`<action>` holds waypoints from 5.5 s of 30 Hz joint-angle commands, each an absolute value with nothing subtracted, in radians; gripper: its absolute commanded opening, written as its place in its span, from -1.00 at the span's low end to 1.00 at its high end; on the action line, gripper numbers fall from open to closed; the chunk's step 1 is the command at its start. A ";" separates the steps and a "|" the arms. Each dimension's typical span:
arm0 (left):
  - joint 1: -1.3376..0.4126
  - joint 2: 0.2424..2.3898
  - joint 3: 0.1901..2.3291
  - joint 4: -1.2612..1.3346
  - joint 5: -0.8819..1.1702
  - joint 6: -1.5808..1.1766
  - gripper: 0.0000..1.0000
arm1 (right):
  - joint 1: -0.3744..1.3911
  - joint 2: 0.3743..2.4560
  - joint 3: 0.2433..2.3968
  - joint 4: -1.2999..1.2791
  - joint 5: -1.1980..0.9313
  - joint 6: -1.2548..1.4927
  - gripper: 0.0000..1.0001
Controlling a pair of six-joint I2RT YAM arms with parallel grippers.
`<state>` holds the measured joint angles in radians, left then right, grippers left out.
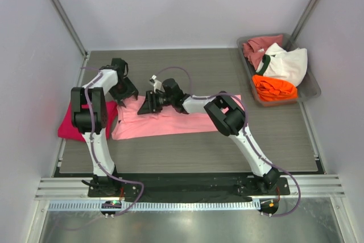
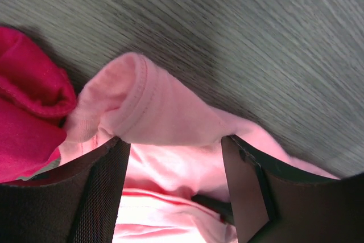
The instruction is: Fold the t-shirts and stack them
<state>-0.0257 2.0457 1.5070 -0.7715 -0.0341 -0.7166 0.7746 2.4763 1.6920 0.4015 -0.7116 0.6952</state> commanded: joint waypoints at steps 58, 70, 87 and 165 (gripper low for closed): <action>-0.109 0.841 0.586 -0.494 -0.054 -1.034 0.99 | 0.408 1.210 0.661 -0.337 0.420 0.583 -0.24; -0.147 0.790 0.448 -0.505 -0.119 -1.149 0.99 | 0.333 1.399 0.712 -0.362 0.492 0.676 -0.49; -0.172 1.247 0.538 -0.215 -0.176 -1.163 0.99 | 0.333 1.440 0.634 -0.379 0.338 0.767 -0.98; -0.497 1.337 0.962 -0.595 0.143 -0.781 0.85 | 1.020 1.042 0.431 -0.301 -0.038 1.077 -0.06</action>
